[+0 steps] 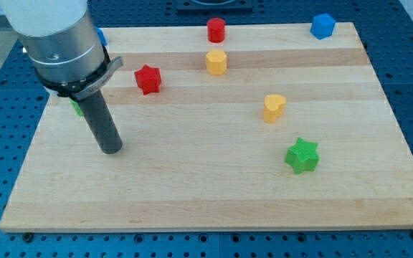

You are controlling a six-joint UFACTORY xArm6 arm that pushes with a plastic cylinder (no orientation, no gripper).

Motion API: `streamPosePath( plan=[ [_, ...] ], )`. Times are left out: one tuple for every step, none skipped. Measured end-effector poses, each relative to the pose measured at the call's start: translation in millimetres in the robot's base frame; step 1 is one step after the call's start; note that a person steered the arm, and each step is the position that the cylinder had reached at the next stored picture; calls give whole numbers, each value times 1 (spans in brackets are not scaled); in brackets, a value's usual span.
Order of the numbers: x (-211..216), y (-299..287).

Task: Point your arm close to the yellow hexagon

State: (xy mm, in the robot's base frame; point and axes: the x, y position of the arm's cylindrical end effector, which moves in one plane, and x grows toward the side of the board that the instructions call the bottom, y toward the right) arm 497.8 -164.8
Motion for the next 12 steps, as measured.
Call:
streamPosePath(
  plan=[
    [0,46],
    [0,61],
    [0,61],
    [-13,63],
    [-49,93],
    [-85,121],
    [-107,123],
    [-130,123],
    [-151,123],
    [-173,116],
    [-185,111],
    [-197,127]
  ],
)
